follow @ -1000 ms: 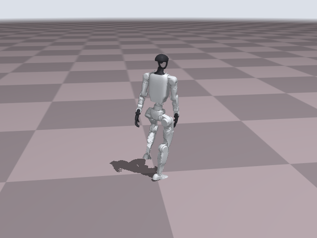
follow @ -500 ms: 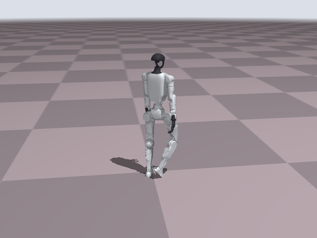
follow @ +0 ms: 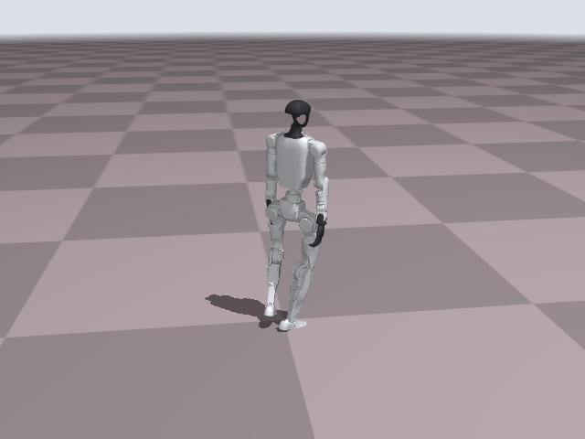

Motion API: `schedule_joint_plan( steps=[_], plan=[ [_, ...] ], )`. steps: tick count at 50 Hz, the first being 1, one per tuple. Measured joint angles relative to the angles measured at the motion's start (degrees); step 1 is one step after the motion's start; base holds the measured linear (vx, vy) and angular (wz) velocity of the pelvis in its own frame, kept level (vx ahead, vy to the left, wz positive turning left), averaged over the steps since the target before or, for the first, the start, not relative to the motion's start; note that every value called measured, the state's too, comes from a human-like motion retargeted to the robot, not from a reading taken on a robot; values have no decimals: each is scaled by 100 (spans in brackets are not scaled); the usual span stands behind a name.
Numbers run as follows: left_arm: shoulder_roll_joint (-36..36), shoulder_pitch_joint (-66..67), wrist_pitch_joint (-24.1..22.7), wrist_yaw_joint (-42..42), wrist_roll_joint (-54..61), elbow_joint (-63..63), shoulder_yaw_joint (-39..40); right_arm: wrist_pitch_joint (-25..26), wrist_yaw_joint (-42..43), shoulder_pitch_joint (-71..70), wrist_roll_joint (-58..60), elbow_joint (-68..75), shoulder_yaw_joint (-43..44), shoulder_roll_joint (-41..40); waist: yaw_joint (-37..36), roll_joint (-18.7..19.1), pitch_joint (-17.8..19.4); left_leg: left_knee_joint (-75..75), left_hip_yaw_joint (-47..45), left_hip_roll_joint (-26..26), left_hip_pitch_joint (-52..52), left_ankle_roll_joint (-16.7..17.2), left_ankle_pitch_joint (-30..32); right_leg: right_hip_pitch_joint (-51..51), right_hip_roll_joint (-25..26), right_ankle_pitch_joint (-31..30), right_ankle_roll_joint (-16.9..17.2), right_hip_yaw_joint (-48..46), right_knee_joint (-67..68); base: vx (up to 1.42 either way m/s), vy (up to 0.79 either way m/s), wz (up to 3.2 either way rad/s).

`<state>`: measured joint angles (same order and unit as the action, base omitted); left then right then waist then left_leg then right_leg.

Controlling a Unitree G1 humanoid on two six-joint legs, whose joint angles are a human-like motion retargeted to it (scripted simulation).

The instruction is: In place motions

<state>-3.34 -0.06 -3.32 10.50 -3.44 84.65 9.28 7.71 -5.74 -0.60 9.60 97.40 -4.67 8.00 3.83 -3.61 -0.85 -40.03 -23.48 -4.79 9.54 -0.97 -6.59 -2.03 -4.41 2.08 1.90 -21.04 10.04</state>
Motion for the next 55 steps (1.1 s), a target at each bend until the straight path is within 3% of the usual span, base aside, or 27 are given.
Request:
schedule_joint_plan(
  steps=[2, 3, 5, 8, 10, 14, 17, 20, 21, 23, 25, 27, 28, 30, 31, 32, 33, 35, 37, 39, 41, 43, 45, 47, 51, 53, 55],
  plan=[
    [-176, 337, 115, -300, 170, 675, 313, -113, -230, -611, 603, -975, -205, -219, -687, 127, 202, -2045, 631, -350, 1652, -228, 624, 151, 63, -225, 117, 503, -98, -44, -18, -152],
    [-274, 417, 181, -452, 335, 997, 472, -224, -460, -961, 817, -1588, -373, -315, -636, 214, 481, -2976, 887, -510, 2278, -449, 211, 163, 63, -343, 126, 367, -90, -58, -21, -81],
    [-455, 664, 471, -563, 580, 1276, 958, -518, -946, -1779, 1038, -2802, -876, -347, -1277, 253, 1038, -4420, 869, -1440, 3377, -490, -226, 253, 274, -500, -21, 902, -88, -69, -18, -165],
    [-560, 1277, 795, -343, 674, 1276, 1422, -992, -796, -2765, 1517, -4208, -1155, -293, -1680, -224, 1653, -5443, 665, -1452, 4753, -701, -584, 442, -136, -542, -102, 1261, 127, -46, -14, -117],
    [-632, 1779, 731, -117, 523, 1276, 1620, -1235, -565, -3107, 1620, -4985, -1327, -165, -2068, -591, 1826, -5579, 383, -1132, 5429, -652, -632, 619, -492, -550, -123, 1601, 296, 3, -5, -107],
    [-808, 2544, 711, -184, 602, 1276, 1706, -1631, -170, -3210, 1526, -6043, -1491, -18, -2411, -908, 1632, -5022, -53, -744, 5782, -466, -612, 936, -871, -457, -129, 1884, 587, 23, 3, -16],
    [-702, 2444, 610, -511, 962, 1272, 1861, -1876, -74, -3205, 1541, -6375, -1494, -71, -2102, -735, 1522, -4880, 71, -875, 5404, -499, -715, 836, -731, -451, -142, 1627, 454, -8, -2, 59],
    [-576, 2277, 452, -499, 1079, 1172, 1843, -1868, -60, -2705, 1502, -6206, -1532, -227, -1785, -642, 1095, -4383, 134, -953, 4392, -350, -740, 747, -627, -538, -76, 1348, 136, 11, 2, 82],
    [-563, 1999, 460, -425, 1134, 1234, 1768, -1920, -156, -2487, 1516, -5942, -1468, -251, -1613, -414, 1032, -4154, 304, -952, 3948, -276, -780, 590, -440, -501, -72, 1128, 78, 15, 3, 115],
    [-498, 1580, 467, -276, 1161, 1232, 1563, -1942, -322, -1995, 1629, -5329, -1362, -302, -1293, -174, 834, -3311, 369, -708, 2924, -236, -796, 380, -237, -450, -44, 797, -38, 23, 4, 120],
    [-430, 1218, 465, -212, 1137, 1204, 1247, -1879, -436, -1412, 1938, -4495, -1199, -322, -938, -80, 587, -1979, 410, -142, 1807, -208, -706, 214, -159, -358, -2, 498, -71, 39, 8, 119],
    [-395, 775, 438, -281, 1164, 1260, 759, -1675, -487, -790, 2405, -3416, -901, -259, -598, 4, 310, -91, 668, 501, 654, -174, -680, 108, -93, -226, 50, 232, 76, 49, 12, 110],
    [-385, 529, 426, -334, 1201, 1272, 446, -1488, -490, -508, 2630, -2799, -692, -209, -487, 45, 221, 1037, 743, 771, 21, -154, -1282, 87, -43, -185, 62, 129, 258, 49, 12, 92],
    [-346, -37, 396, -412, 1264, 1276, -289, -963, -609, -55, 2919, -1486, -143, -16, -339, 230, 49, 2710, 180, 836, -1074, -476, -1603, 263, 146, -608, 139, -133, 1047, 40, 11, 105],
    [-269, -480, 375, -368, 1253, 1269, -490, -461, -764, 81, 2996, -1003, 146, 138, -77, 352, -27, 3253, 8, 708, -1269, -366, -1406, 790, -74, -1302, 334, -473, 2126, 15, 12, 152],
    [-192, -920, 334, -306, 1227, 1177, -624, 57, -921, 206, 3041, -606, 418, 292, 147, 421, -23, 3593, 193, 677, -1296, -273, -1194, 1389, -310, -1925, 412, -601, 3169, -16, 10, 151],
    [-115, -1354, 253, -209, 1167, 914, -622, 604, -1080, 311, 3026, -382, 656, 447, 295, 384, 141, 3527, 1093, 839, -987, -216, -954, 2128, -581, -2407, 257, -304, 4138, -40, 13, 88],
    [-26, -2273, 56, 46, 1301, 206, -665, 1096, -1114, 441, 2761, -38, 1013, 785, 475, 291, 689, 3443, 1106, 1057, -841, -406, -821, 3276, -1360, -1868, -204, 41, 6204, -64, 22, 47],
    [-6, -3037, -23, 506, 1312, -591, -591, 1071, -1063, 765, 2381, 0, 1315, 1004, 1035, 470, 1177, 3375, 1132, 906, -796, -560, -741, 4036, -1672, -1573, -239, 115, 7467, -59, 22, 151],
    [-22, -3537, -51, 846, 1204, -1261, -434, 1074, -1037, 1096, 1988, 0, 1463, 1171, 1486, 647, 1367, 3332, 1376, 707, -652, -582, -642, 4838, -1443, -1345, -144, 266, 8180, -30, 9, 107],
    [-67, -3672, -162, 807, 1158, -1808, -395, 1164, -779, 1466, 1766, 0, 1651, 1286, 1673, 686, 1270, 3379, 1392, 602, -559, -569, -551, 5510, -1050, -1211, -59, 485, 8454, 12, -10, -13],
    [-113, -3579, -327, 583, 1103, -2189, -484, 1098, -411, 1885, 1540, 0, 1905, 1353, 1728, 691, 995, 3481, 1237, 542, -553, -576, -518, 5835, -969, -1147, -110, 542, 8415, 41, -18, -37],
    [-125, -3458, -460, 374, 983, -2328, -778, 933, -205, 2239, 1146, 0, 2165, 1361, 1605, 728, 609, 3550, 1200, 589, -475, -584, -496, 5848, -1199, -1011, -253, 457, 8141, 35, -13, -25],
    [-141, -3408, -391, 235, 757, -2214, -1022, 802, -155, 2288, 749, 0, 2332, 1221, 1316, 649, 494, 3606, 1211, 642, -515, -540, -470, 5417, -1231, -998, -266, 374, 7580, 1, -9, -55],
    [-55, -3012, -88, 466, 487, -1515, -945, 578, -73, 1843, 357, 0, 2174, 891, 784, 439, 556, 3748, 806, 665, -981, -431, -528, 3610, -756, -1324, 42, 285, 5800, 2, -6, -98],
    [62, -2501, 3, 536, 487, -1029, -812, 381, -63, 1536, 309, 0, 1863, 726, 525, 434, 441, 3677, 551, 626, -1149, -384, -655, 2427, -284, -1541, 213, 345, 4383, 16, 1, -98],
    [176, -1823, 49, 390, 540, -529, -659, 260, -14, 1189, 402, 0, 1488, 574, 377, 417, 299, 3389, 375, 620, -1212, -402, -796, 1114, 123, -2090, 607, 476, 2559, 21, 4, -53]
  ],
)
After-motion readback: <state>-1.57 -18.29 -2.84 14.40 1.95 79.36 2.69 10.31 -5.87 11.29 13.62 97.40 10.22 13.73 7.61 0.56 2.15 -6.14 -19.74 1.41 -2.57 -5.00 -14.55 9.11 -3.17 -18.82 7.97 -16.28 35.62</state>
